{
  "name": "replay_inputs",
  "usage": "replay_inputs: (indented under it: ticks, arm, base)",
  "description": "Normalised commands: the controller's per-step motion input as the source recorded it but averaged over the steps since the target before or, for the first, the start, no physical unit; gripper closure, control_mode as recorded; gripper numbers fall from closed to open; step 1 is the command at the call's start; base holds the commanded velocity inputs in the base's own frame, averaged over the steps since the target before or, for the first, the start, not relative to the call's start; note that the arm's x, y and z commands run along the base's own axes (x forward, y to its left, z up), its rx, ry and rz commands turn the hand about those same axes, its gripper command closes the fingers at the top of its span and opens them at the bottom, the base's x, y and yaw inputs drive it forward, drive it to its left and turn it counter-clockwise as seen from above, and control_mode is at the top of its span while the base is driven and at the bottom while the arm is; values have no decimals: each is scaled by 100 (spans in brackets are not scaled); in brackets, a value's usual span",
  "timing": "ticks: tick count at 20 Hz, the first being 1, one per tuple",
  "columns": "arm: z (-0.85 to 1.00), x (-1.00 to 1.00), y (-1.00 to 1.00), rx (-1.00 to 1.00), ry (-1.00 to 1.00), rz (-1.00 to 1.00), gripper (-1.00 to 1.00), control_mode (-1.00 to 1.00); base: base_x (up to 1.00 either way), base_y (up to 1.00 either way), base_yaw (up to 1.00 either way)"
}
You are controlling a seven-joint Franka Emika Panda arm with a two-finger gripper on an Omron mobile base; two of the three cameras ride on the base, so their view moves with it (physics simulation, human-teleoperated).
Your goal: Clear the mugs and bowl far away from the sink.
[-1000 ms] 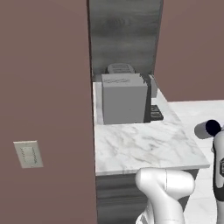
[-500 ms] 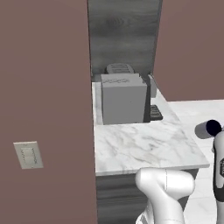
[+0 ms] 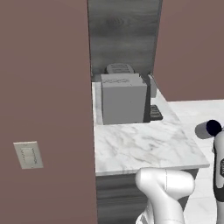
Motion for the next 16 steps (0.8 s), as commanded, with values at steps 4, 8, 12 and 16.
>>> replay_inputs:
  ticks: [4,8,12,16]
  arm:
    - [0,0,1,0,0,0,100,-100]
    - [0,3,20,0,6,0,100,-100]
    - [0,11,29,0,9,0,100,-100]
    - [0,19,36,0,5,0,100,-100]
  base:
    - [0,0,0]
    - [0,0,0]
    - [0,0,0]
    - [0,0,0]
